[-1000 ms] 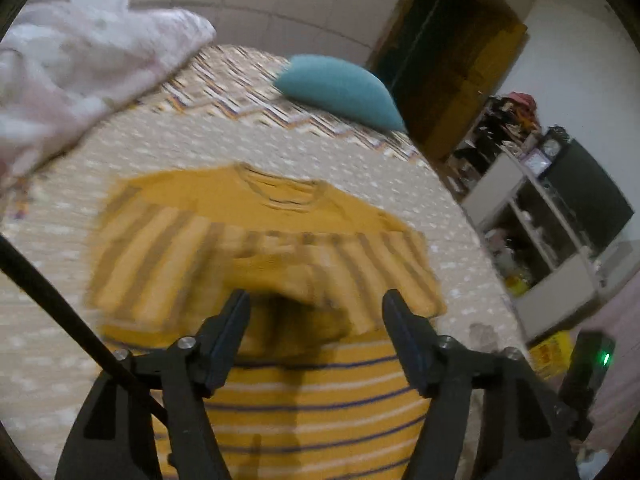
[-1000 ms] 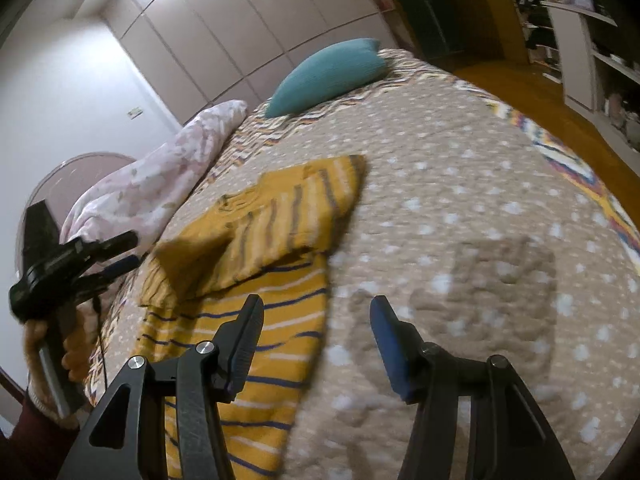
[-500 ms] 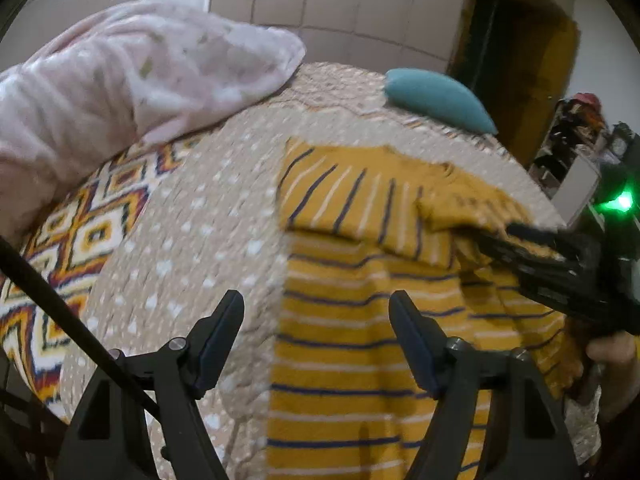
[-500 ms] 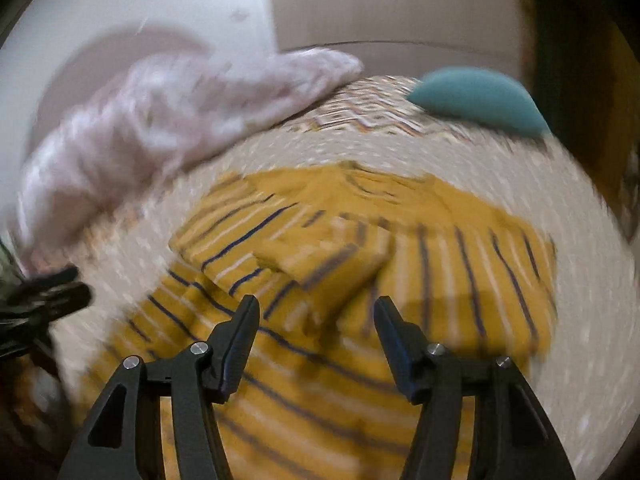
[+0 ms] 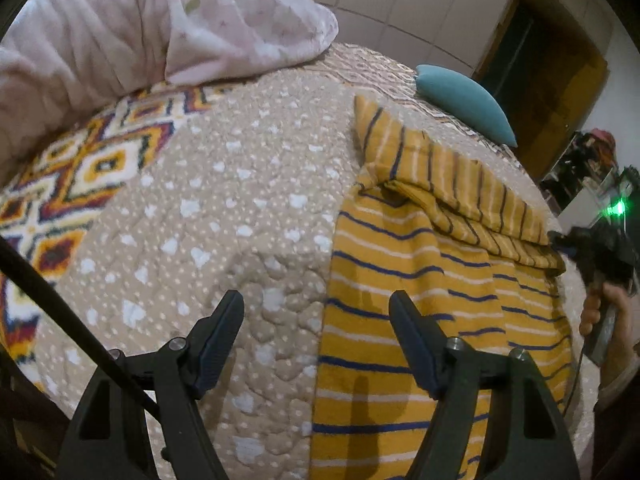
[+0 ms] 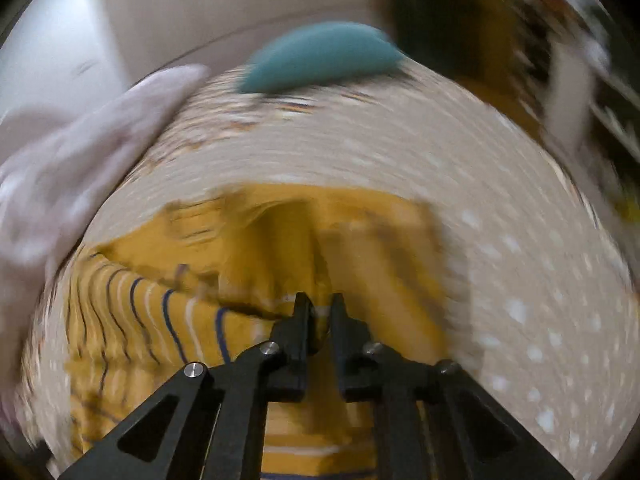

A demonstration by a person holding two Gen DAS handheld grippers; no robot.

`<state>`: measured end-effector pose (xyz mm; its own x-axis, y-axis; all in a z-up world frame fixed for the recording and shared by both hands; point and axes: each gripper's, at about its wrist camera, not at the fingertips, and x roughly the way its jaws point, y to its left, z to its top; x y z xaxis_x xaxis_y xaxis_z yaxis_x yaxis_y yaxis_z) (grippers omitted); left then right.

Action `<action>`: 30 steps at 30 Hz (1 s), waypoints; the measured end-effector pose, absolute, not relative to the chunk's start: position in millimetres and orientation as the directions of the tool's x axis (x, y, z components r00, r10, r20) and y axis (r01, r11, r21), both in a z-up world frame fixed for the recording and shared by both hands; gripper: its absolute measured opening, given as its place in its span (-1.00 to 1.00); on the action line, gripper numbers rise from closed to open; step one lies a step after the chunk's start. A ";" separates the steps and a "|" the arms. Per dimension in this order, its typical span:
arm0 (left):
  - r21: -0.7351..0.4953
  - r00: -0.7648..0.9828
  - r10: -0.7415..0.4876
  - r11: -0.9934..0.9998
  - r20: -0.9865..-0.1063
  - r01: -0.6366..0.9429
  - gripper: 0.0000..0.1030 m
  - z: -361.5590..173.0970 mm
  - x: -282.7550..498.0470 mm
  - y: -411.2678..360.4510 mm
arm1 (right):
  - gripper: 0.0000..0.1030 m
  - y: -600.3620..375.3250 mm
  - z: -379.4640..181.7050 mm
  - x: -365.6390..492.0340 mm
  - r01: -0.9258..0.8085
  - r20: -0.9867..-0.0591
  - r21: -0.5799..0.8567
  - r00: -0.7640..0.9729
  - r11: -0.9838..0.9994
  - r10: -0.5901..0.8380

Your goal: Fold small clothes

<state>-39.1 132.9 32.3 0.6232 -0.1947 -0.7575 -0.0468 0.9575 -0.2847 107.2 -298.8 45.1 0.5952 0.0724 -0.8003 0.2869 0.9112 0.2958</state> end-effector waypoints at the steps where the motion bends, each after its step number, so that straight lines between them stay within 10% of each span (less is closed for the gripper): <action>1: -0.300 0.612 -0.210 0.953 -0.763 -0.046 0.43 29.2 -38.3 133.4 | -0.37 -312.4 43.9 99.1 0.290 -0.789 0.359 0.602 0.887 0.122; 11: -0.461 0.528 -0.392 0.887 -0.753 0.000 0.40 7.9 -44.4 124.1 | -0.06 -346.4 33.9 -6.7 0.179 -0.711 0.591 0.575 0.787 0.403; 15: -0.520 0.480 -0.469 0.854 -0.742 0.030 -0.32 4.0 -55.5 115.4 | -0.05 -327.2 8.8 -46.4 0.142 -0.684 0.662 0.516 0.736 0.516; 25: -0.563 0.514 -0.507 0.825 -0.692 0.056 -0.31 3.7 -102.7 107.6 | -0.03 -256.8 -8.6 -122.7 -0.011 -0.567 0.757 0.485 0.653 0.666; 28: -0.561 0.522 -0.498 0.826 -0.692 0.044 -0.32 3.9 -109.5 106.1 | -0.33 -238.9 -10.9 -135.7 -0.028 -0.596 0.727 0.471 0.686 0.651; 30: -0.505 0.520 -0.436 0.863 -0.735 0.010 -0.75 6.6 -109.0 105.7 | -0.75 -232.7 -12.8 -138.3 -0.005 -0.635 0.694 0.469 0.720 0.615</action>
<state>-109.0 105.7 6.6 0.5196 -0.4358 -0.7349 0.0100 0.8632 -0.5048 -138.3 -232.7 -12.8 0.4686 0.6146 -0.6346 -0.0048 0.7201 0.6939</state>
